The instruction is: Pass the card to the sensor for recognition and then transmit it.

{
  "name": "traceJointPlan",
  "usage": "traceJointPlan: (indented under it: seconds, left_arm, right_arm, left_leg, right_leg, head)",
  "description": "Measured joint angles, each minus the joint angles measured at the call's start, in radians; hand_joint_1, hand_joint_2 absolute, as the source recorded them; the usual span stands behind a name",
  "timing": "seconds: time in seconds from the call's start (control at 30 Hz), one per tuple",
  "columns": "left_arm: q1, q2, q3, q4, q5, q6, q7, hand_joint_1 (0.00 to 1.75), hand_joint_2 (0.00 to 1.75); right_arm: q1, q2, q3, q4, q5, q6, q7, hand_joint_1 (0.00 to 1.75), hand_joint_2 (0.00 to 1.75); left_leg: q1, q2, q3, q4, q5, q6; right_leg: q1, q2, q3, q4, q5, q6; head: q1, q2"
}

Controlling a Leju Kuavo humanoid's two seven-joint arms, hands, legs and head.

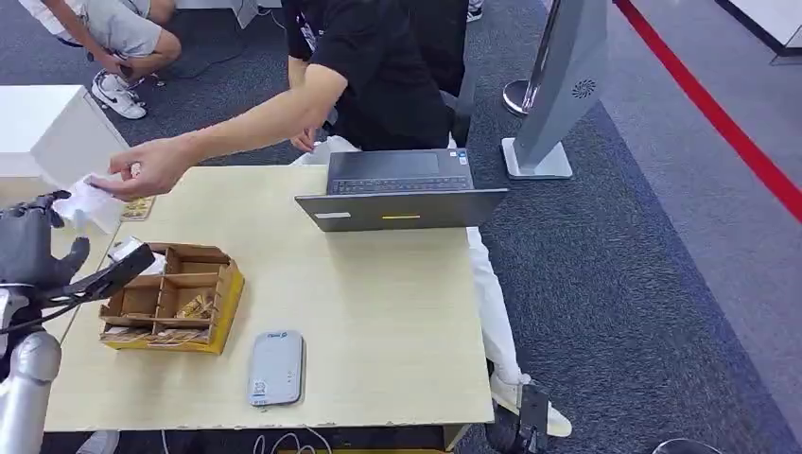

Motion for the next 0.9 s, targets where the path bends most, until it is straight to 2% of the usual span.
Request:
traceJointPlan:
  seconds: [0.2, 0.33, 0.6, 0.77, 0.9]
  left_arm:
    - [0.047, -0.003, 0.0, -0.059, 0.019, 0.024, -0.027, 0.0, 1.75]
    - [0.1, -0.008, 0.0, -0.148, 0.015, 0.053, -0.065, 0.0, 1.75]
    - [0.164, -0.021, -0.004, -0.263, -0.01, 0.056, -0.089, 0.0, 1.75]
    - [0.251, -0.04, -0.073, -0.371, -0.081, 0.068, -0.129, 0.0, 1.75]
    - [0.338, -0.066, -0.174, -0.441, -0.136, 0.093, -0.11, 0.0, 1.75]
  right_arm:
    - [0.001, 0.0, 0.0, 0.0, -0.005, 0.0, -0.002, 0.0, 1.75]
    - [0.003, 0.0, -0.002, -0.002, -0.007, -0.002, -0.003, 0.0, 1.75]
    - [0.005, 0.0, -0.007, -0.006, -0.01, -0.003, -0.003, 0.0, 1.75]
    - [0.008, 0.0, -0.016, -0.012, -0.02, -0.012, -0.012, 0.0, 1.75]
    - [0.011, 0.001, -0.029, -0.021, -0.012, -0.013, -0.015, 0.0, 1.75]
  left_leg:
    - [0.0, 0.0, 0.0, 0.0, 0.0, 0.0]
    - [0.0, 0.0, 0.0, 0.0, 0.0, 0.0]
    - [0.0, -0.001, -0.001, 0.0, 0.0, 0.0]
    - [-0.002, -0.003, -0.001, 0.0, 0.0, 0.0]
    - [-0.004, -0.004, -0.002, 0.0, -0.002, 0.002]
  right_leg:
    - [0.0, 0.0, 0.0, 0.0, 0.0, 0.0]
    - [0.0, 0.0, 0.0, 0.0, 0.0, 0.0]
    - [0.0, -0.001, 0.0, 0.0, 0.0, 0.0]
    - [-0.001, -0.004, 0.0, 0.0, -0.001, 0.001]
    - [-0.002, -0.005, 0.0, -0.001, -0.002, 0.003]
  head:
    - [0.0, 0.0]
    - [0.0, 0.0]
    - [0.0, 0.0]
    - [0.0, 0.0]
    - [0.0, 0.0]
